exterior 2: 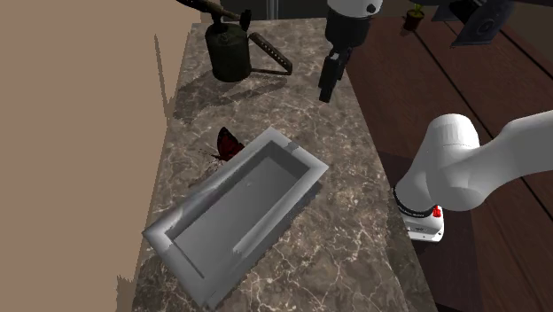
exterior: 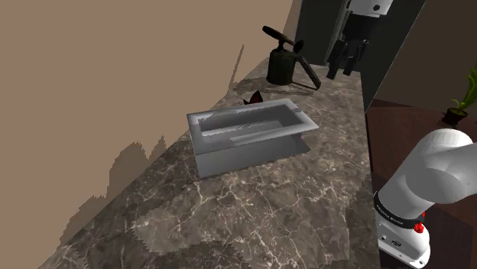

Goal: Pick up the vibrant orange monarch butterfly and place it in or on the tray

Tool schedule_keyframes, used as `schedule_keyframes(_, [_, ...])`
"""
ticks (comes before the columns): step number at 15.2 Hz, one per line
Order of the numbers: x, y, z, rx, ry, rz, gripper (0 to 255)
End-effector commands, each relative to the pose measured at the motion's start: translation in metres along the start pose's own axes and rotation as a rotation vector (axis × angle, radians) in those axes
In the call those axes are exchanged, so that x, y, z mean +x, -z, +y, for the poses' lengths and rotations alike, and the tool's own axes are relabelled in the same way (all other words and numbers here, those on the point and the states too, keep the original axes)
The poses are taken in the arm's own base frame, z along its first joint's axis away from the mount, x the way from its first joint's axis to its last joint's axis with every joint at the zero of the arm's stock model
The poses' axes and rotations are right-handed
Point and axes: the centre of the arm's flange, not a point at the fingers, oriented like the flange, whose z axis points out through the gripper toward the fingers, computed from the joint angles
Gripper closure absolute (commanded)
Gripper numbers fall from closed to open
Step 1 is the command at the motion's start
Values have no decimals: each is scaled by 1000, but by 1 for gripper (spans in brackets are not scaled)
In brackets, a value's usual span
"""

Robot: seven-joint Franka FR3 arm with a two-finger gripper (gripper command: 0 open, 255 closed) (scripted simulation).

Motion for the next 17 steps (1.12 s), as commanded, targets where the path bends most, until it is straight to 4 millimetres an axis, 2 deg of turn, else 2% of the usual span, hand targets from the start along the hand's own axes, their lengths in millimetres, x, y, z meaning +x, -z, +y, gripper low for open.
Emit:
schedule_keyframes(1, [0,0,0,0,0,0,0])
schedule_keyframes(9, [81,-54,-35,28,90,5,0])
schedule_keyframes(17, [159,-107,-79,55,179,9,0])
